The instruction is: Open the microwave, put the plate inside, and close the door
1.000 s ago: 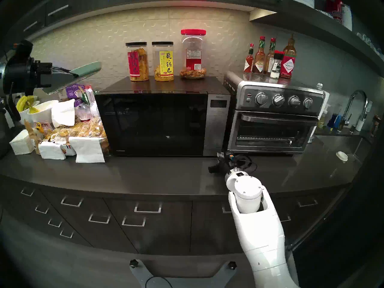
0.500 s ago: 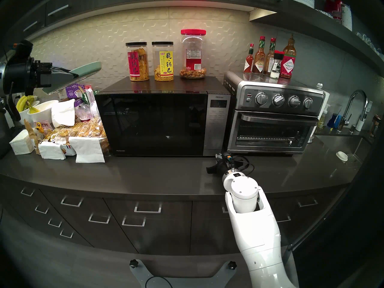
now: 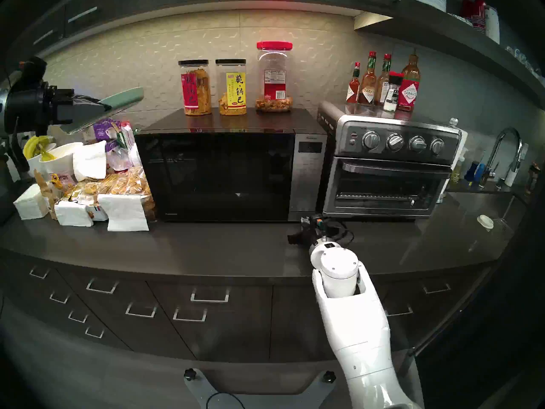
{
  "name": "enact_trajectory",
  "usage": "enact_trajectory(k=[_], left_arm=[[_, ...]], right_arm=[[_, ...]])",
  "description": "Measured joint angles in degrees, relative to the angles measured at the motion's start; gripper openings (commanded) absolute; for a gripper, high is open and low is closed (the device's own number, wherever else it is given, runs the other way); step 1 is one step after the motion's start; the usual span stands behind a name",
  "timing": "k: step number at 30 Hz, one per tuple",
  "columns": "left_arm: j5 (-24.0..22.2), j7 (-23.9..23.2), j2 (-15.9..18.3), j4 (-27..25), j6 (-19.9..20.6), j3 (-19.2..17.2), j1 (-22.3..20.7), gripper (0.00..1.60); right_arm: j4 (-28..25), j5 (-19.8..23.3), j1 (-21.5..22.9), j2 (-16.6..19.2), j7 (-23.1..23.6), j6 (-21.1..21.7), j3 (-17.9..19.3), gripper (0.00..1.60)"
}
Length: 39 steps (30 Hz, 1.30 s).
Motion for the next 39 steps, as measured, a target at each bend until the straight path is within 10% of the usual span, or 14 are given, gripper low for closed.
enact_trajectory(k=[39], left_arm=[[0.0,0.0,0.0,0.0,0.0,0.1,0.0,0.0]], right_arm=[[6.7,3.7,3.8,0.4,4.1,-3.2,2.1,0.0]])
